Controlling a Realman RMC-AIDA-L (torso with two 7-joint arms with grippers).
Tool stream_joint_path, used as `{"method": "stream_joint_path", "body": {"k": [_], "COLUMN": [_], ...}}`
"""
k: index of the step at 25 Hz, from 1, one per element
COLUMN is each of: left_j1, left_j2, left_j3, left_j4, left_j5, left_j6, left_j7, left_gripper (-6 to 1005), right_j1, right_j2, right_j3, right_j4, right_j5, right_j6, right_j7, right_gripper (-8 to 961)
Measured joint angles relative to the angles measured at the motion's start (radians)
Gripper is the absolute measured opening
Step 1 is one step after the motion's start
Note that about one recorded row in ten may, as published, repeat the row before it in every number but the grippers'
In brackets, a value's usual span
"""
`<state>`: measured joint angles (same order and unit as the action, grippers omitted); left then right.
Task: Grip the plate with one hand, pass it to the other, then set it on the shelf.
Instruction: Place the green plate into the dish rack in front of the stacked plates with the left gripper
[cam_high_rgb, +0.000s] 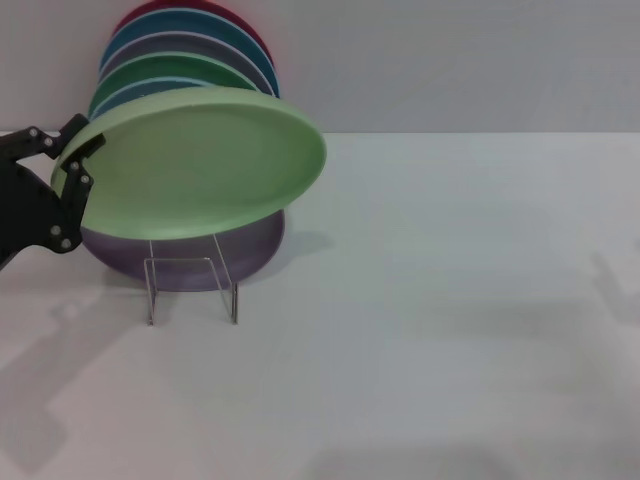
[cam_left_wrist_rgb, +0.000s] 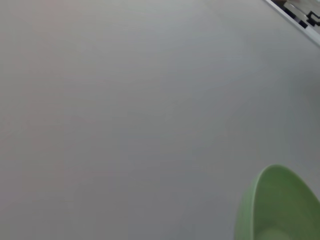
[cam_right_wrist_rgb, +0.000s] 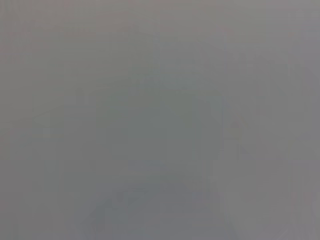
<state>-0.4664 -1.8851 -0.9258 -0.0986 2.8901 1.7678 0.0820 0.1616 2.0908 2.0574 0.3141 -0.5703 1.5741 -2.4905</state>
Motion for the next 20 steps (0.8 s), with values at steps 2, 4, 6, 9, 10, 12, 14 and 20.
{"method": "stream_joint_path", "body": {"k": [2, 4, 6, 9, 10, 12, 14, 20], "left_j1": [-0.005, -0.008, -0.008, -0.008, -0.008, -0.009, -0.009, -0.006], "left_j2": [0.001, 0.002, 0.004, 0.004, 0.004, 0.002, 0.001, 0.0], "left_j3": [0.004, 0.006, 0.006, 0.007, 0.007, 0.007, 0.008, 0.016], "left_j4": [0.013, 0.024, 0.036, 0.047, 0.054, 0.065, 0.071, 0.084], "left_j5": [0.0, 0.0, 0.0, 0.0, 0.0, 0.0, 0.0, 0.0], "left_j6": [0.0, 0.0, -0.001, -0.001, -0.001, -0.001, -0.003, -0.011], "left_j7": [0.001, 0.001, 0.001, 0.001, 0.001, 0.001, 0.0, 0.007], "left_gripper": [72, 72, 72, 72, 72, 72, 72, 72], "right_j1": [0.0, 0.0, -0.001, -0.002, -0.002, -0.002, -0.002, -0.002], "right_j2": [0.0, 0.0, 0.0, 0.0, 0.0, 0.0, 0.0, 0.0], "right_j3": [-0.006, -0.008, -0.009, -0.013, -0.015, -0.019, -0.02, -0.022], "right_j4": [-0.002, -0.003, -0.005, -0.006, -0.007, -0.007, -0.007, -0.009], "right_j5": [0.0, 0.0, 0.0, 0.0, 0.0, 0.0, 0.0, 0.0], "right_j6": [0.005, 0.007, 0.01, 0.014, 0.016, 0.021, 0.022, 0.037], "right_j7": [0.0, 0.0, 0.0, 0.0, 0.0, 0.0, 0.0, 0.0], "right_gripper": [682, 682, 682, 683, 683, 683, 683, 683]}}
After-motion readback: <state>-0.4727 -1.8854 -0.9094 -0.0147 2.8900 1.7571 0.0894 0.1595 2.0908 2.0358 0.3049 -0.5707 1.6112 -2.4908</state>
